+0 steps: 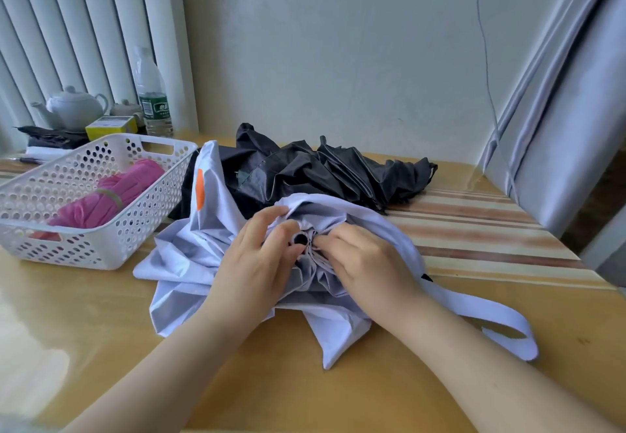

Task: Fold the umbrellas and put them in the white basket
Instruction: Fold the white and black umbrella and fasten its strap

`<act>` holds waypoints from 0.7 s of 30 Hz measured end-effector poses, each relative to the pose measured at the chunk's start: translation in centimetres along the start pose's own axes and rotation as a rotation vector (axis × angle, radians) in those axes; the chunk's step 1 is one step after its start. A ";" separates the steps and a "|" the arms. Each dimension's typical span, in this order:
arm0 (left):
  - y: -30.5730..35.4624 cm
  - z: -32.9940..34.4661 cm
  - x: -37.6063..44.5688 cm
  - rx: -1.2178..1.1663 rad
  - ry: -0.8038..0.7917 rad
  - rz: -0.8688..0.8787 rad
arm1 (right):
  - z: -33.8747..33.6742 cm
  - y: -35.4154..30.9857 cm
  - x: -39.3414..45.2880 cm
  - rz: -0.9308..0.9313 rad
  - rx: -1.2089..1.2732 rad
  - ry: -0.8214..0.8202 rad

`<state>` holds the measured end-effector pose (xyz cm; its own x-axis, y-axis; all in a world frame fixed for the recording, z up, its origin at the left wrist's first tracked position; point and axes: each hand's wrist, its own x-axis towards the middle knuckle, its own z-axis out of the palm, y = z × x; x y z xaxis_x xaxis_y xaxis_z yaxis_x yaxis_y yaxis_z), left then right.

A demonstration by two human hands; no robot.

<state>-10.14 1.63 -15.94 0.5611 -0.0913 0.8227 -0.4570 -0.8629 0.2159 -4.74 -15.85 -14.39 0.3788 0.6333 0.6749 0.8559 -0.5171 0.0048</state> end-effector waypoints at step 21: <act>-0.3 1.9 2.9 0.118 0.000 0.250 | -1.9 -0.3 2.5 0.516 0.559 0.010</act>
<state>-7.04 0.63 -14.63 0.4412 -0.3090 0.8425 -0.4976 -0.8656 -0.0569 -4.68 -15.19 -11.28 0.7787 0.3838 0.4963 0.6227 -0.3759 -0.6862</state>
